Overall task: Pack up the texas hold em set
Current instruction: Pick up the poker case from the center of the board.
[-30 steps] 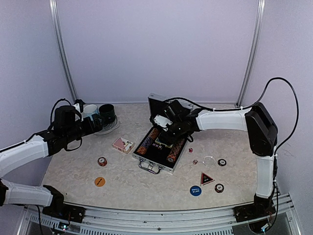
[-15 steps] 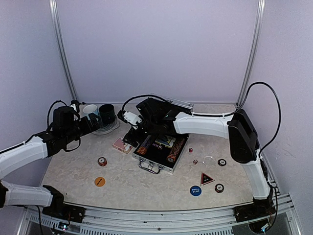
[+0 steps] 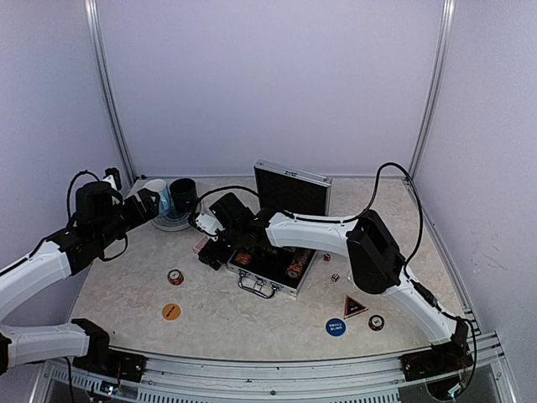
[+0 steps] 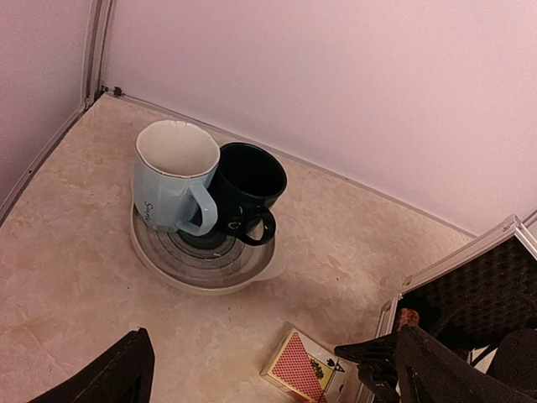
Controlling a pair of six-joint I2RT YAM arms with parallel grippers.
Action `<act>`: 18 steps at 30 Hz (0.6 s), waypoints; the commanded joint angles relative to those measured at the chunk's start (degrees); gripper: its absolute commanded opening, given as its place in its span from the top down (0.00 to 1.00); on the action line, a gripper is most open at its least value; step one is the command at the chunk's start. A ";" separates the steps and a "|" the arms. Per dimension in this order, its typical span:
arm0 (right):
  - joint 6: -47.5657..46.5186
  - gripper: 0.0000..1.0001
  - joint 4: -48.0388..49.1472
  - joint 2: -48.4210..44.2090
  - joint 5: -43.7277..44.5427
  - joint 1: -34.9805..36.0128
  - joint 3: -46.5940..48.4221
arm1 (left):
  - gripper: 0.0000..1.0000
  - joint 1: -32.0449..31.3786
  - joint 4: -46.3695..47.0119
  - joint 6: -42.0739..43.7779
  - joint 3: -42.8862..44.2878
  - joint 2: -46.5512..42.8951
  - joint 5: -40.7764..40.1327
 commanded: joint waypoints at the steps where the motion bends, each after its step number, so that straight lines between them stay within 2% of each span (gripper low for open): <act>1: 0.65 0.05 -1.20 1.61 3.47 -0.12 2.55 | 0.01 0.48 -0.73 -0.13 -0.59 -1.26 0.70; 6: 1.20 0.05 -1.66 3.03 2.55 -0.80 3.14 | 0.01 0.48 -0.51 -0.22 -1.08 -1.48 1.05; 11: 2.14 0.08 -2.59 4.90 -2.01 -1.59 4.22 | 0.01 0.47 -0.57 -0.04 -1.31 -2.00 0.89; 18: 2.93 0.14 -3.46 6.43 -2.74 -1.89 5.30 | 0.01 0.48 -0.41 0.14 -1.57 -2.09 0.77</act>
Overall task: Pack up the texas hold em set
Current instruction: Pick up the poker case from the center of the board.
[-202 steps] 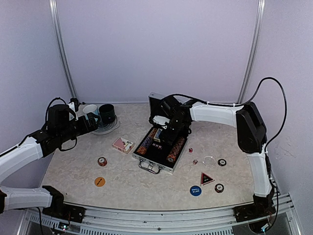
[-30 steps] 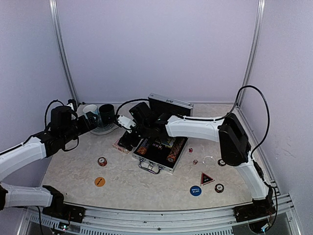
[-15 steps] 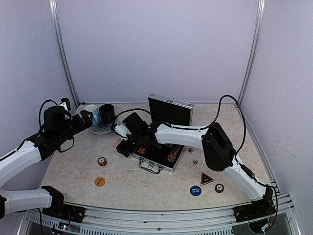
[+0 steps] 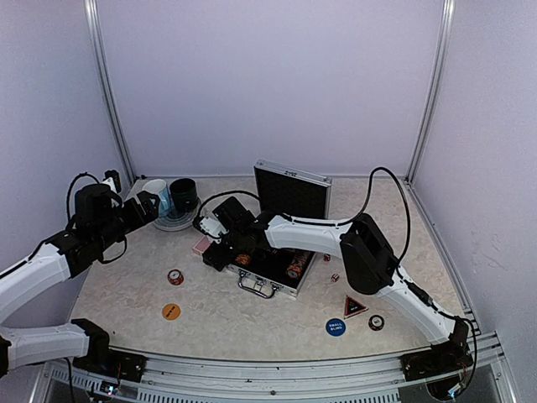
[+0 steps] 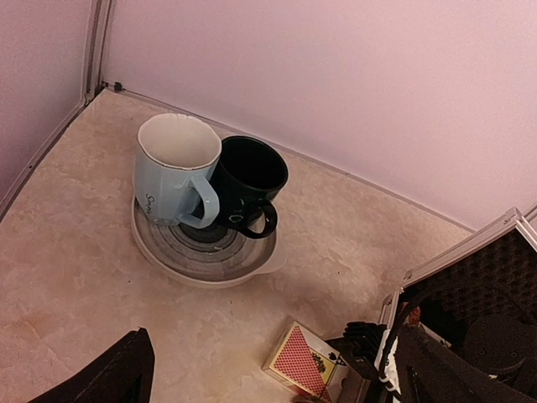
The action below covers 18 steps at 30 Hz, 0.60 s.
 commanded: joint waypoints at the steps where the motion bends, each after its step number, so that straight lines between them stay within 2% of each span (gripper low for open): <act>1: 1.21 0.16 -1.90 1.61 -1.20 -0.63 1.51 | 0.01 0.44 0.34 0.07 -0.75 -0.87 0.38; 9: 0.85 0.44 -0.82 0.01 -1.31 -0.92 0.58 | 0.01 0.46 0.32 0.19 -0.68 -1.05 0.42; 14: -0.65 0.60 3.41 -5.49 -2.65 -0.92 -3.55 | 0.01 0.52 0.16 0.15 -0.53 -1.36 0.30; 18: -1.22 0.67 6.15 -10.87 -4.12 -0.92 -6.58 | 0.01 0.48 -0.02 -0.06 -0.27 -1.44 0.12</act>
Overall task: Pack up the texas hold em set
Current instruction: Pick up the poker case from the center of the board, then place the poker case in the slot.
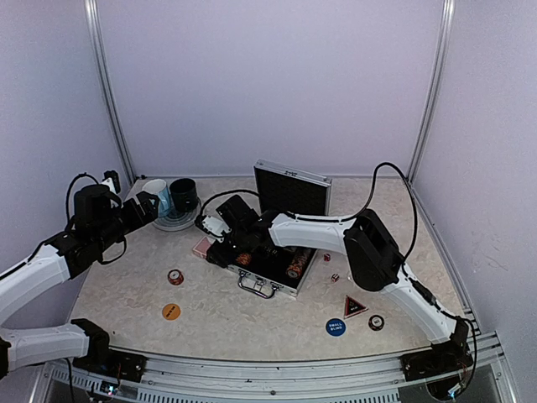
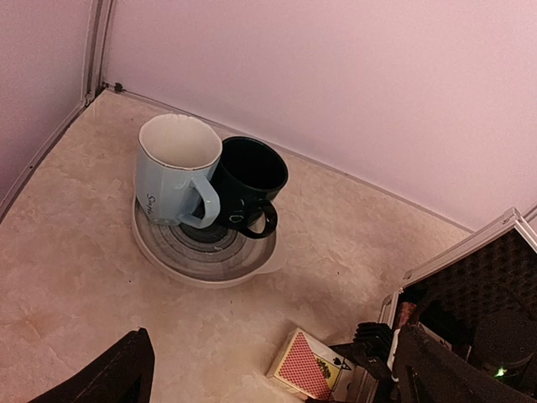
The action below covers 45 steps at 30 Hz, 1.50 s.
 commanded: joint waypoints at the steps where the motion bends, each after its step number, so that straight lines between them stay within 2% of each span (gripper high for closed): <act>1: -0.90 0.68 4.66 -9.81 -2.43 -0.28 -3.51 | 0.01 0.49 -0.02 -0.12 0.19 -0.90 0.05; 10: -2.51 0.71 5.41 -24.47 0.53 -0.28 -17.80 | 0.01 0.50 0.47 -0.22 0.41 -0.98 0.40; 19: -2.23 0.71 3.08 -40.24 9.46 -0.84 -41.40 | 0.01 -0.30 1.73 -0.18 0.50 0.43 2.24; 25: 0.06 0.71 6.19 -44.56 8.76 -2.33 -53.16 | 0.01 -2.79 1.74 0.84 1.09 2.07 1.11; 36: -1.07 0.72 8.60 -42.00 6.93 -3.53 -56.34 | 0.01 -5.55 1.74 1.15 1.92 3.83 -0.77; 45: -1.44 0.72 7.99 -38.91 4.13 -3.56 -52.17 | 0.01 -5.65 1.71 1.25 1.66 3.49 -1.28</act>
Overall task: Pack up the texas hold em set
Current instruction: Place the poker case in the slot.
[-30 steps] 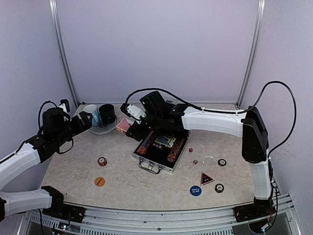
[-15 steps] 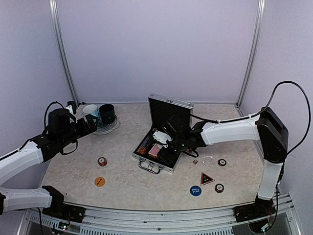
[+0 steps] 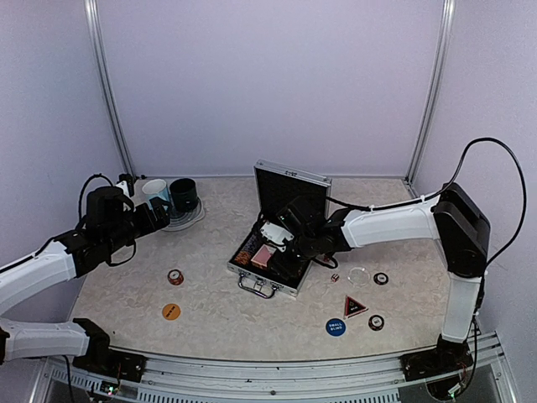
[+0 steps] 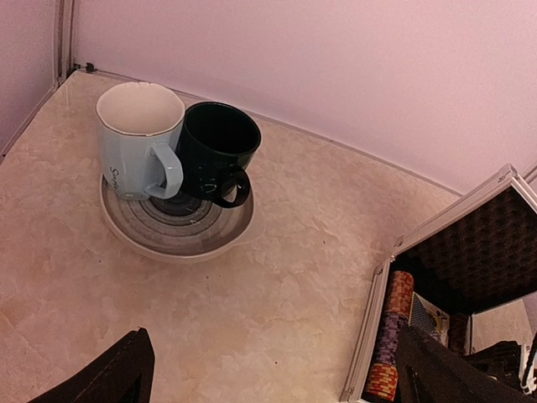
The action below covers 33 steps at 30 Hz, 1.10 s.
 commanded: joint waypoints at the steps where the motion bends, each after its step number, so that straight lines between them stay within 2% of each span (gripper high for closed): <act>1: -0.25 0.72 1.83 2.29 -1.45 -0.32 3.60 | 0.01 -0.34 1.27 0.68 1.25 -0.35 -0.89; 9: -0.01 0.72 0.60 4.89 -1.23 -0.59 5.27 | 0.01 -0.34 1.29 0.93 1.38 -0.44 -1.02; 16: 0.41 0.67 0.59 6.36 -4.48 -0.76 5.07 | 0.01 -0.34 1.29 0.96 1.25 -0.44 -1.41; 26: -0.42 0.51 -1.93 8.90 -5.11 -0.85 7.33 | 0.01 -0.34 1.23 0.95 1.64 -0.44 -1.57; 33: -0.47 0.43 -3.87 9.20 -5.60 -1.02 8.21 | 0.01 -0.35 1.29 0.95 1.56 -0.37 -1.78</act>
